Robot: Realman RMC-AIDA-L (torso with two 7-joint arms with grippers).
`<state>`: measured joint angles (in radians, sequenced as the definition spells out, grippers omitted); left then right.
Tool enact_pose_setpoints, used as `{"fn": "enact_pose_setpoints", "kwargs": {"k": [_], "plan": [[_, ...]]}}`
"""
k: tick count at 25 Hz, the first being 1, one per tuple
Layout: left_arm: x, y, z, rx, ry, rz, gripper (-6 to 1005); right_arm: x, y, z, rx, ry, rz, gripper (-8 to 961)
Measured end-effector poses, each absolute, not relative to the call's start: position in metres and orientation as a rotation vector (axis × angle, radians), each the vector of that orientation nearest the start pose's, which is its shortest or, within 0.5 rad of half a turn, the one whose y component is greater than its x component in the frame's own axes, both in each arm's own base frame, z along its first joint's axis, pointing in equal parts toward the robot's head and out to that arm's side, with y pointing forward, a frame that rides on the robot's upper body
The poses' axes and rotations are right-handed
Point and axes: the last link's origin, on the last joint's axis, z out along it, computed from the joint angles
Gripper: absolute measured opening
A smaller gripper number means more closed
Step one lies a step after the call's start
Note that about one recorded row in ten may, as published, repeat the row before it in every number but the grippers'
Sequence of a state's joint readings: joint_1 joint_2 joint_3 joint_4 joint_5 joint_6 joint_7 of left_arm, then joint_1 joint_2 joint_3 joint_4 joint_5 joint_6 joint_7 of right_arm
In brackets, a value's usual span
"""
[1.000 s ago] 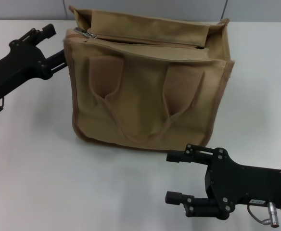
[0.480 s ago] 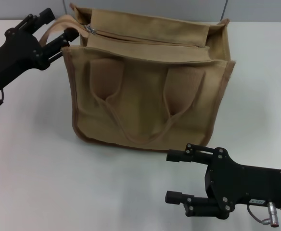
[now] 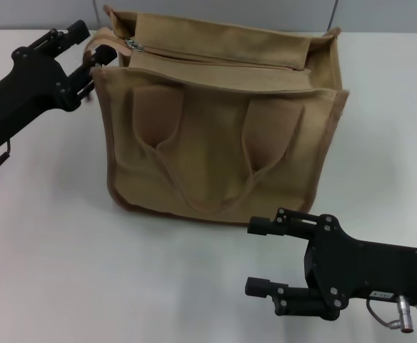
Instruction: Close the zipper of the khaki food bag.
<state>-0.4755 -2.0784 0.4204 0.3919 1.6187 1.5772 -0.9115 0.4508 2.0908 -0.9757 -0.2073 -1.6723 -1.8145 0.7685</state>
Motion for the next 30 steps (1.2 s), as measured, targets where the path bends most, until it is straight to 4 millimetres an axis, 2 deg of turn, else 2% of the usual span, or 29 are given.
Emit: {"fn": "enact_pose_setpoints", "kwargs": {"k": [1, 9, 11, 12, 16, 20, 24, 30], "plan": [[-0.281, 0.326, 0.027, -2.138, -0.373, -1.091, 731, 0.248, 0.228, -0.062, -2.81, 0.25, 1.281, 742], [-0.279, 0.326, 0.024, -2.145, -0.374, -1.094, 377, 0.246, 0.229, -0.06, -2.781, 0.229, 1.307, 742], [-0.278, 0.324, 0.024, -2.148, -0.387, -1.126, 281, 0.244, 0.229, -0.055, -2.677, 0.178, 1.37, 742], [-0.278, 0.324, 0.024, -2.148, -0.387, -1.126, 256, 0.244, 0.229, -0.055, -2.677, 0.178, 1.37, 742], [-0.274, 0.323, 0.022, -2.158, -0.442, -1.181, 158, 0.241, 0.231, -0.045, -2.472, 0.07, 1.436, 742], [-0.267, 0.319, 0.02, -2.174, -0.467, -1.256, 59, 0.235, 0.247, -0.032, -2.26, -0.03, 1.445, 742], [-0.256, 0.315, 0.022, -2.202, -0.477, -1.372, 30, 0.223, 0.269, -0.022, -2.116, -0.157, 1.417, 742], [-0.247, 0.313, 0.024, -2.222, -0.498, -1.467, 23, 0.201, 0.299, -0.022, -2.037, -0.382, 1.301, 742]]}}
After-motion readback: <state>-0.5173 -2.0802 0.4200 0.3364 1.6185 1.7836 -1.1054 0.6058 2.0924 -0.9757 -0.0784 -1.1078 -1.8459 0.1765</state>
